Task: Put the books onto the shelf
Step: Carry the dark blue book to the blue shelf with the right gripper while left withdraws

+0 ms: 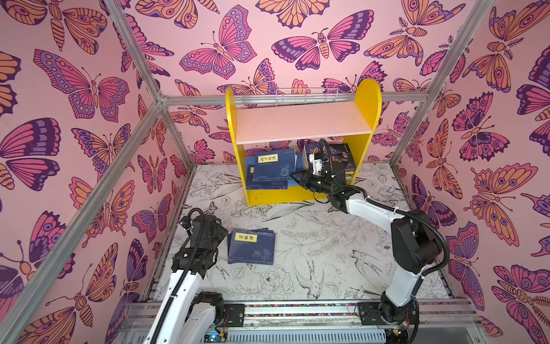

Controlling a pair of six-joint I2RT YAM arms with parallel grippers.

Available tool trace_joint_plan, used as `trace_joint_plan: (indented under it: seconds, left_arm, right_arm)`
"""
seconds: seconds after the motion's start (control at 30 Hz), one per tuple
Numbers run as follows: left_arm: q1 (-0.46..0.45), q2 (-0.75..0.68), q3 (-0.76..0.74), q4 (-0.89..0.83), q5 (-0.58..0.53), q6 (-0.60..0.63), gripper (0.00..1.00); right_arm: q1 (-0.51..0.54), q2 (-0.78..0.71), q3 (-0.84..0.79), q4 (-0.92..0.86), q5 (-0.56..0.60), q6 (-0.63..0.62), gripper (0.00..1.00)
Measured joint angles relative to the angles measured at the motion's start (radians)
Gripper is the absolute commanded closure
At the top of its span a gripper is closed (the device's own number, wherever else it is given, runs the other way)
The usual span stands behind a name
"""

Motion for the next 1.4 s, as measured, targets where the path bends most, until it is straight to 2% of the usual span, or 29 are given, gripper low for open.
trace_joint_plan:
  seconds: [0.2,0.5,0.67,0.77,1.0,1.1,1.2,1.4]
  left_arm:
    - [0.0,0.007,0.0,-0.007,0.0,0.0,0.35]
    - [0.0,0.007,0.0,-0.007,0.0,0.002,0.35]
    - [0.0,0.007,0.0,-0.007,0.001,0.003,0.35]
    - [0.0,0.007,0.0,-0.006,0.002,0.003,0.35]
    - [0.0,0.013,0.0,-0.005,0.012,0.003,0.35]
    - [0.0,0.021,0.0,-0.005,0.016,0.003,0.35]
    - [0.0,0.027,0.0,-0.004,0.02,0.003,0.35]
    - [0.0,0.04,0.0,0.003,0.035,0.008,0.35]
  right_arm:
    - [0.037,0.078,0.059,-0.052,-0.003,0.001,1.0]
    - [0.048,0.099,0.074,-0.051,0.006,0.021,1.0]
    - [0.046,0.108,0.095,-0.101,0.026,0.025,0.75]
    - [0.05,0.11,0.134,-0.19,0.06,0.0,0.63]
    - [0.051,0.11,0.232,-0.409,0.14,-0.094,0.43]
    - [0.051,0.11,0.256,-0.491,0.167,-0.143,0.4]
    - [0.053,0.119,0.298,-0.567,0.186,-0.189,0.42]
    - [0.07,0.119,0.309,-0.634,0.219,-0.304,0.41]
